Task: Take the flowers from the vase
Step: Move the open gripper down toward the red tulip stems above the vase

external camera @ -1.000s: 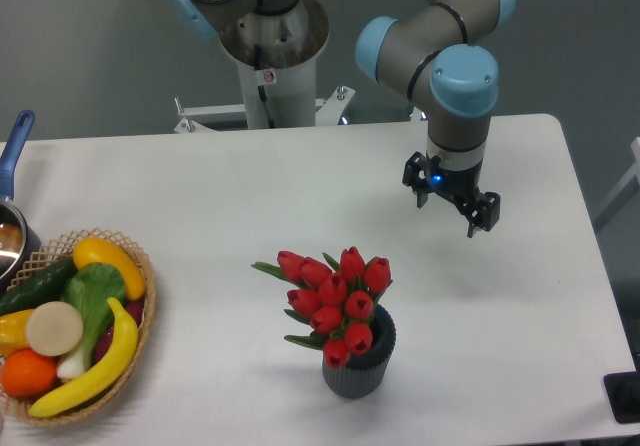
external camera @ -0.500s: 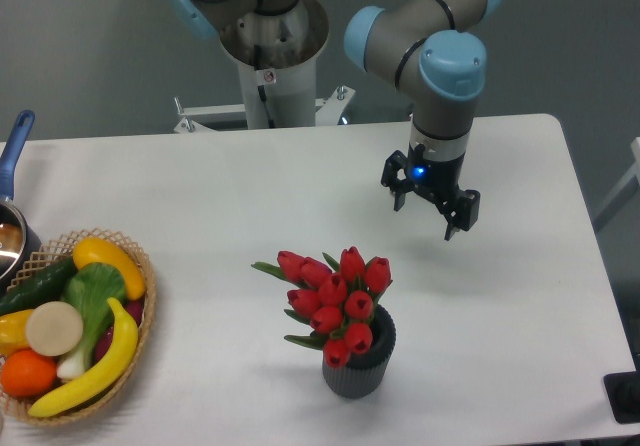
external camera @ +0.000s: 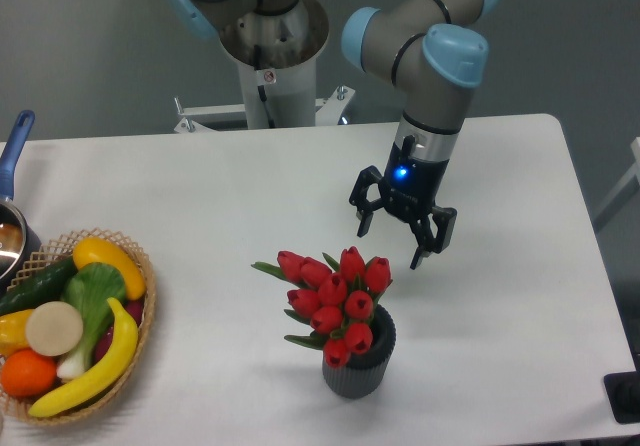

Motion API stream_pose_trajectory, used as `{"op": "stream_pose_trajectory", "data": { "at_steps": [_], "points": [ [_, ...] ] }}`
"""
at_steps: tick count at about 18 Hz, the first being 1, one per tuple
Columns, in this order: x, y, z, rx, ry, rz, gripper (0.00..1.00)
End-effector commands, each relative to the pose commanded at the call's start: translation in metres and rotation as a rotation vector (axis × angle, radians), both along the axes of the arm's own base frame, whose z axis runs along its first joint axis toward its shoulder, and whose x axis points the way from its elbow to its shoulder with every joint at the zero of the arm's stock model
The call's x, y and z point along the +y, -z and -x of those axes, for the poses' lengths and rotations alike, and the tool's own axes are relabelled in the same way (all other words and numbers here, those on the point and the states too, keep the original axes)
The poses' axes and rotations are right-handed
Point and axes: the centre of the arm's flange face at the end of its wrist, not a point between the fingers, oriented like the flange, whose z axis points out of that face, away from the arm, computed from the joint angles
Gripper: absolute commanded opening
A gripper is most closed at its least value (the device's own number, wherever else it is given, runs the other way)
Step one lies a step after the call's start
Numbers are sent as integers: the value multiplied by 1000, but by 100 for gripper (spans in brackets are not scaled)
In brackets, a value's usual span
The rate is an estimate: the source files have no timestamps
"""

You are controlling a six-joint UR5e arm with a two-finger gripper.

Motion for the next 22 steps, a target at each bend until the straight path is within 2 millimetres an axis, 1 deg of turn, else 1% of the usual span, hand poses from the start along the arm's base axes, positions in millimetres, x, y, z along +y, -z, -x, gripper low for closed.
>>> {"op": "stream_pose_trajectory", "data": {
  "at_steps": [2, 4, 6, 11, 13, 15, 16, 18, 20, 22],
  "points": [
    [4, -5, -2, -41, 22, -90, 100],
    [8, -3, -2, -73, 37, -139, 100],
    [2, -6, 9, -72, 30, -171, 100],
    [14, -4, 26, -110, 52, -253, 100],
    [13, 2, 31, -126, 56, -280, 100],
    [8, 1, 38, -117, 55, -292, 100],
    [10, -1, 42, -112, 55, -295, 100],
    [14, 4, 45, -135, 61, -318, 100],
    [20, 10, 44, -178, 80, -374, 100],
    [24, 19, 43, -192, 88, -392, 100]
  ]
}}
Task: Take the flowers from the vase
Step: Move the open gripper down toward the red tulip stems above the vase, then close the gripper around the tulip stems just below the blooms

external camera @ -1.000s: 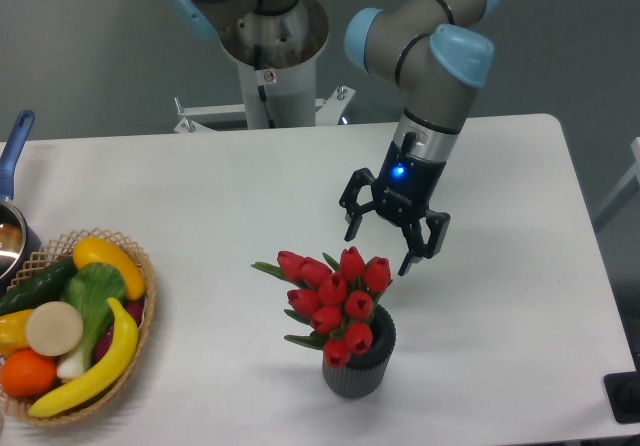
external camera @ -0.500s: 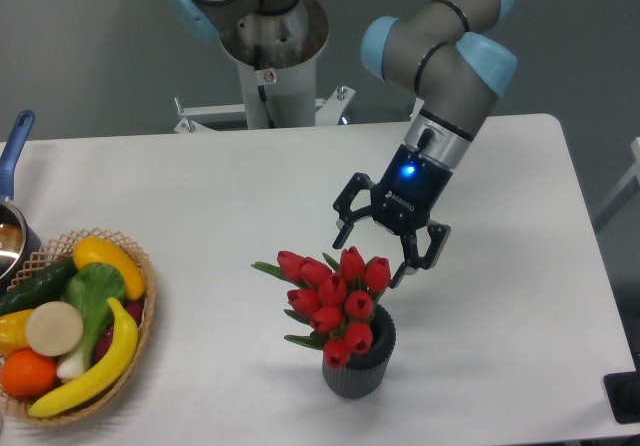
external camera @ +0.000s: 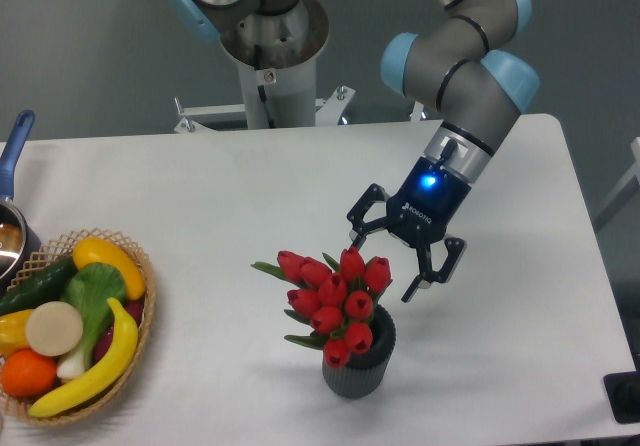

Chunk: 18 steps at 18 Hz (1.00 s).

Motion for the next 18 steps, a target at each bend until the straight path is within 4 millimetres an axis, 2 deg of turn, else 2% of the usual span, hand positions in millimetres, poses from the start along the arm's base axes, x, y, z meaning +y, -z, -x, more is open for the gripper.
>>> {"op": "stream_pose_trajectory", "data": {
  "at_steps": [7, 10, 15, 17, 18],
  "points": [
    [15, 16, -6, -32, 32, -24, 100],
    [23, 17, -10, -46, 53, -62, 100],
    [37, 18, -5, -42, 73, -82, 100],
    [39, 19, -4, -42, 76, -82, 94],
    [39, 19, -4, -42, 76, -82, 86]
  ]
}}
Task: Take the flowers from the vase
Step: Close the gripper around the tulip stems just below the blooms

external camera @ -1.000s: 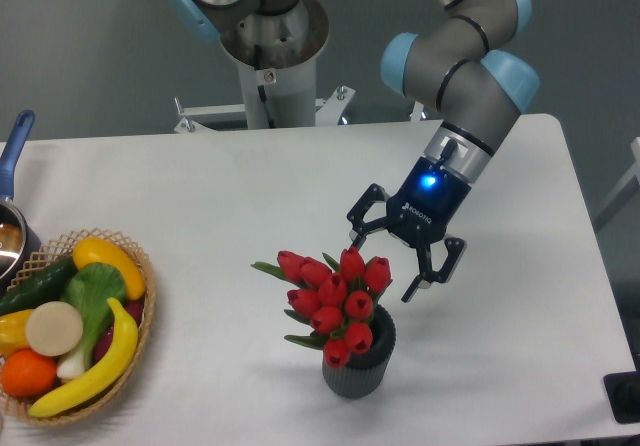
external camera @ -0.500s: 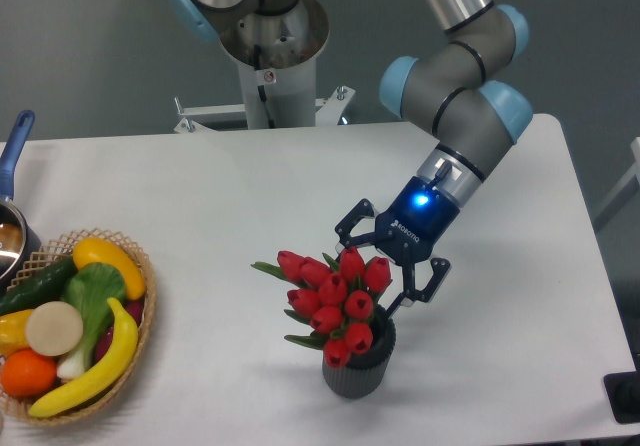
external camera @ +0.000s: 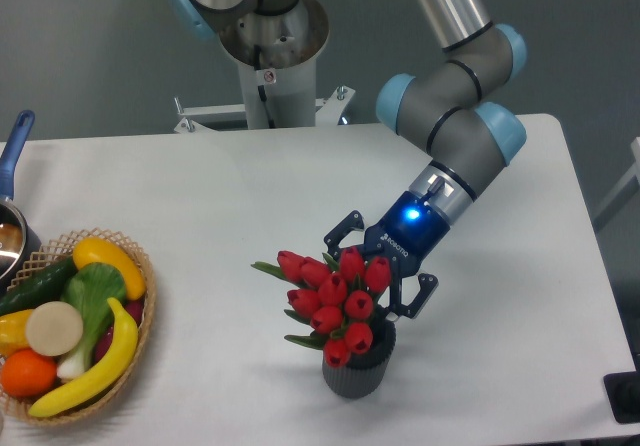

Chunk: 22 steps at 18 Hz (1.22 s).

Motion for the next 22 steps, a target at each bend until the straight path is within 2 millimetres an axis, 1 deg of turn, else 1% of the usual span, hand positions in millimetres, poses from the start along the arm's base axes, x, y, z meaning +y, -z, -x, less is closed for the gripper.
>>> {"op": "stream_pose_trajectory", "data": {
  "at_steps": [3, 4, 6, 8, 10, 11, 17, 22],
  "points": [
    [0, -1, 2, 4, -2, -2, 47],
    [-1, -2, 3, 9, -3, -2, 40],
    [0, -12, 9, 28, -6, -11, 39],
    [-1, -14, 9, 31, -8, -11, 25],
    [-2, -16, 10, 32, -10, -11, 15],
    [-2, -17, 9, 33, -10, -12, 14],
    [-6, -29, 14, 43, -23, -17, 13],
    [-7, -55, 11, 58, -30, -33, 14]
  ]
}}
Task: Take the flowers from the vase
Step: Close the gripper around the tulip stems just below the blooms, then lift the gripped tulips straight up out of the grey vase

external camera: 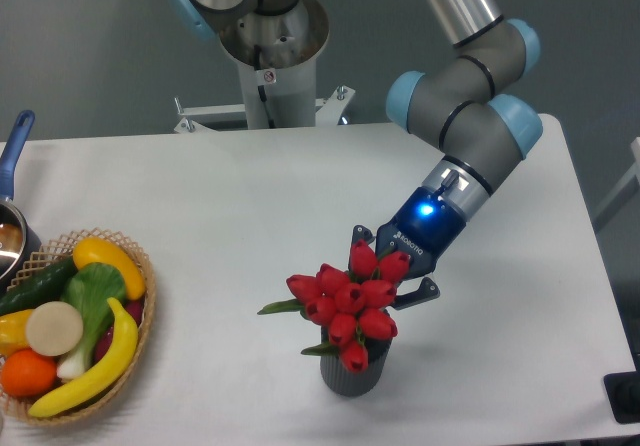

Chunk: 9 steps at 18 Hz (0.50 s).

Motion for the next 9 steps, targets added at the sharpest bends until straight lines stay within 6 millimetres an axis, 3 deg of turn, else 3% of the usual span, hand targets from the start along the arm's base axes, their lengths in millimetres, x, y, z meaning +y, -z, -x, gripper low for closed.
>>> {"op": "stream_pose_trajectory", "data": {
  "at_steps": [6, 9],
  "points": [
    [1, -39, -13, 35, 5, -28, 14],
    [3, -42, -15, 34, 8, -30, 14]
  ]
}}
